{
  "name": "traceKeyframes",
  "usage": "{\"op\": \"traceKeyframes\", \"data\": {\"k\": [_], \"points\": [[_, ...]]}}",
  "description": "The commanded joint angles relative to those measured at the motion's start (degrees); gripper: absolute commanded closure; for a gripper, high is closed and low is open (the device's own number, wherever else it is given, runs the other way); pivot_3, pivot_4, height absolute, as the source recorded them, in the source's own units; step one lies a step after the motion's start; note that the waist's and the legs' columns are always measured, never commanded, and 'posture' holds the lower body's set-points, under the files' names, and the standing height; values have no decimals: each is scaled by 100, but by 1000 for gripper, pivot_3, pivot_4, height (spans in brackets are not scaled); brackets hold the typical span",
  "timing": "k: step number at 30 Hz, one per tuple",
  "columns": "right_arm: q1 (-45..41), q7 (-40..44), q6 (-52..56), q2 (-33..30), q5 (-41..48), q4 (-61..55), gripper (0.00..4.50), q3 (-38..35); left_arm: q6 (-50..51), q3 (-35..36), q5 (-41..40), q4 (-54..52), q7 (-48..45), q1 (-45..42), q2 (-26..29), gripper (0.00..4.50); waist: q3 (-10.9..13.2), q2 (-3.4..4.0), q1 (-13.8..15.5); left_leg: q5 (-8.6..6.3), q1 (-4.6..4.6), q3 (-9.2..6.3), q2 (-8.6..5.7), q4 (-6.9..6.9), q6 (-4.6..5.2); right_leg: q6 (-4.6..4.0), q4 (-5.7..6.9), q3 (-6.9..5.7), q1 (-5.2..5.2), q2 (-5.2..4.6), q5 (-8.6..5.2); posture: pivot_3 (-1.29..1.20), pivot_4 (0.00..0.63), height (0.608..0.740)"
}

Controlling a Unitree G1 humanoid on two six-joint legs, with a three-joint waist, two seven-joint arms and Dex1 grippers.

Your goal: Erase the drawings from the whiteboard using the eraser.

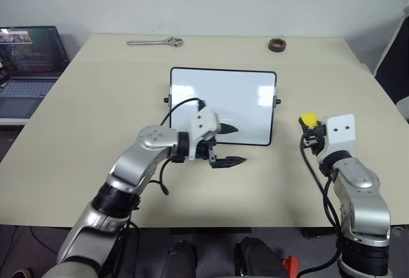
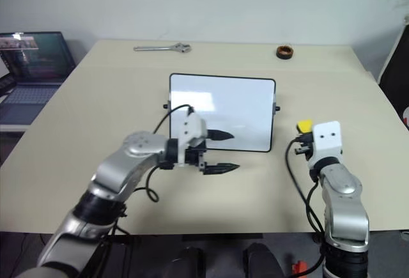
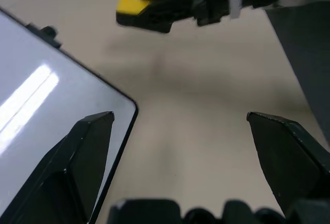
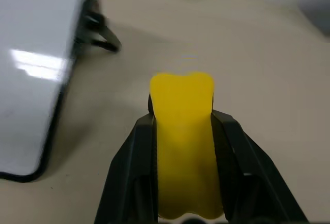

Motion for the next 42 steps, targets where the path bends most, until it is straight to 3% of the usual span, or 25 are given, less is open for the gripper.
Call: {"op": "traceKeyframes", "data": {"k": [1, 10, 14, 19, 21, 28, 32, 35, 38, 42], "points": [[-392, -262, 119, -72, 178, 493, 3426, -251, -323, -92, 170, 245, -261, -334, -136, 0, 1, 3, -29, 0, 0, 5, -1, -1, 0, 0, 0, 2, -1, -1, 0, 0, 150, 740], [-1066, -352, -39, -443, 541, 1637, 3426, -400, -513, -74, 394, 314, -445, -337, -225, 0, 9, 16, -54, -1, -12, 15, 1, -10, 2, -1, -2, 10, -20, -1, -2, 0, 150, 740], [-1114, -418, -165, -467, 712, 1860, 2277, -486, -514, -48, 467, 192, -350, -170, -181, 0, 9, 16, -52, -1, -13, 14, 1, -9, 2, -1, -1, 13, -20, -1, -2, 0, 150, 740], [-1156, -528, -326, -542, 888, 1664, 435, -605, -410, 183, 485, -19, 29, 204, -133, 0, 9, 16, -56, -1, -12, 14, 2, -8, 2, -1, 0, 15, -20, -2, -2, 0, 150, 740], [-1163, -536, -684, -562, 967, 1296, 76, -630, -381, 429, 485, -133, 325, 463, -75, 0, 10, 19, -67, -1, -11, 15, 4, -9, 2, -1, 2, 16, -20, -2, -2, 0, 150, 740], [-518, -34, -654, -444, 1637, -245, 76, -254, -1, 1996, 144, -1474, 1881, 2181, -63, 0, 14, 27, -62, -2, -14, 9, 49, -11, 1, -1, -3, 23, -22, -1, -2, 0, 150, 740], [199, 33, -1702, -365, 1328, -503, 76, 245, 206, 2800, 40, -2211, 3030, 2893, -532, 0, 14, 26, 23, -2, -16, 3, 42, -2, 1, -1, -2, 18, -17, -24, -2, 0, 150, 740], [878, -397, -3001, -359, 700, -327, 76, 209, 107, 2948, 404, -2464, 3722, 3205, -738, 0, 12, 24, 94, -2, -7, 1, 35, 2, 0, 1, -3, 15, -5, -25, -2, 0, 150, 740], [1577, -104, -3128, -47, 1495, -267, 76, -171, -79, 3136, 940, -2581, 4554, 3485, -928, 0, 7, 15, 115, -1, 0, -5, 26, 3, 0, 2, -11, 6, 14, -23, -3, 0, 150, 740], [1943, 184, -3400, -48, 1771, -39, 76, -215, -194, 3387, 1252, -2675, 5150, 3829, -1069, 0, 7, 15, 47, -2, 9, 1, 38, -1, -1, 0, -11, 15, 15, -29, -2, 0, 150, 740]]}}
